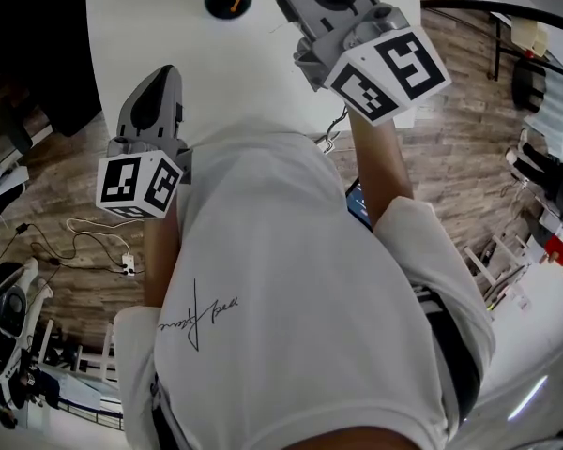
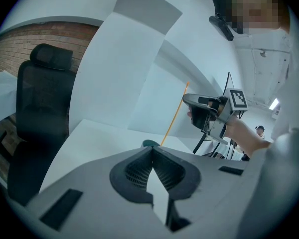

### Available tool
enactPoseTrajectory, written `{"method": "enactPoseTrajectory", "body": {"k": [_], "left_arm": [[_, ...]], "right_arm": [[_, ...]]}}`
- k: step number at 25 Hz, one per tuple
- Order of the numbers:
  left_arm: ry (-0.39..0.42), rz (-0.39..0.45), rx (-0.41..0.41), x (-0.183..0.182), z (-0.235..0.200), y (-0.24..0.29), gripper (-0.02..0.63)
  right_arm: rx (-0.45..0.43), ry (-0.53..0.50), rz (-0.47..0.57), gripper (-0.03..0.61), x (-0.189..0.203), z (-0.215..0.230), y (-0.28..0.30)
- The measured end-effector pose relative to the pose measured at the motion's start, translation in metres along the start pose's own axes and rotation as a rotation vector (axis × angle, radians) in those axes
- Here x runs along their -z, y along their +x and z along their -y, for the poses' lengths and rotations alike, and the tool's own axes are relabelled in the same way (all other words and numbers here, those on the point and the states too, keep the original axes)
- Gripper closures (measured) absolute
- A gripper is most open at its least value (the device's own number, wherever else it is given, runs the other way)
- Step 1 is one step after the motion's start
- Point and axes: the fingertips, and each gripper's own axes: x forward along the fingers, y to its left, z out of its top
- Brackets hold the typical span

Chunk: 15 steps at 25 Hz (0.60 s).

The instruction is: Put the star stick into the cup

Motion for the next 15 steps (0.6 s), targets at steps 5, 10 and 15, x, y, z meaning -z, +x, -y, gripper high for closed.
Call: {"method": "enactPoseTrajectory", "body": {"k": [5, 10, 15], "left_arm": [[-0.008, -0.008, -0.006, 0.004, -0.004, -0.003, 0.606], [-0.015, -0.012, -0.009, 0.005, -0.008, -0.003, 0.606], [-0.025, -0.016, -0.009, 0.006, -0.010, -0.002, 0.606]], "right_arm": [[0.001, 0.006, -0.015, 0.555, 0.009, 0.000, 0.005], [0.007, 0.013, -0.028, 0.555, 0.016, 0.002, 0.009], [0.017, 0.010, -0.037, 0.556, 0.022, 0.005, 0.012]]}}
